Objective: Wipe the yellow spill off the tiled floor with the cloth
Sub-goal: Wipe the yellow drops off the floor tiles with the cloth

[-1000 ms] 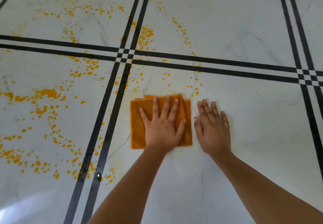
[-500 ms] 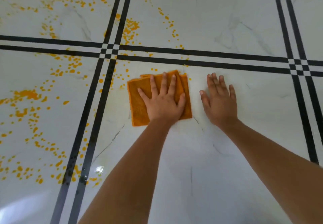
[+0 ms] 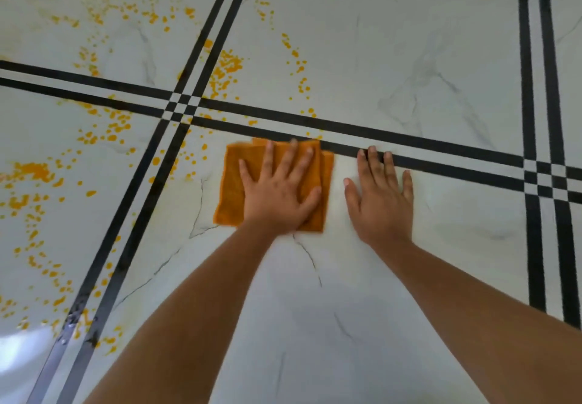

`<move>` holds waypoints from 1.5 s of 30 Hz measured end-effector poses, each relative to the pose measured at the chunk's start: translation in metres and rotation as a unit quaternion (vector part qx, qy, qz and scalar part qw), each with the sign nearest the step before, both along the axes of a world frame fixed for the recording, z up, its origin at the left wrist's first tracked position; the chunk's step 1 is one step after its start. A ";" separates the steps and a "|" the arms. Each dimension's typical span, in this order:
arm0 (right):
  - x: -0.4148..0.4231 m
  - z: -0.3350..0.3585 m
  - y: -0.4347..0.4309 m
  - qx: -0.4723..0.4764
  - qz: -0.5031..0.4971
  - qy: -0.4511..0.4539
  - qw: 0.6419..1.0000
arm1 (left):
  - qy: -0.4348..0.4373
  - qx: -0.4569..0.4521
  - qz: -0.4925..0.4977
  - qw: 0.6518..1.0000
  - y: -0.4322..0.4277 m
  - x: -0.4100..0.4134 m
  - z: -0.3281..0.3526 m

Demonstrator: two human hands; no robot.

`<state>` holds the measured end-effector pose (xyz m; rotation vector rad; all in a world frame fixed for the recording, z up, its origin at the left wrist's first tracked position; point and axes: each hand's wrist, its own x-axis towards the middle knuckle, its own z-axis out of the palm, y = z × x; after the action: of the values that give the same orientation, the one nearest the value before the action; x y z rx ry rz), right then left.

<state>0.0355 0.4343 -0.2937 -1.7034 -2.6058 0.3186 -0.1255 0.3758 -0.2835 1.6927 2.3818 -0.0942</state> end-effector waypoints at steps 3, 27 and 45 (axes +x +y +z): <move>-0.001 0.000 -0.002 0.003 0.004 0.012 1.000 | -0.011 0.020 0.103 0.994 0.020 0.006 -0.002; -0.012 0.012 -0.029 -0.026 0.039 0.003 0.999 | -0.036 0.025 0.129 0.991 -0.040 -0.017 0.002; -0.067 0.020 -0.100 -0.037 0.168 -0.007 0.985 | -0.084 0.022 0.195 0.977 -0.109 -0.062 0.005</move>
<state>-0.0319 0.3347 -0.2737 -1.2786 -2.9210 0.4118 -0.1876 0.2673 -0.2782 1.1633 2.5458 0.1600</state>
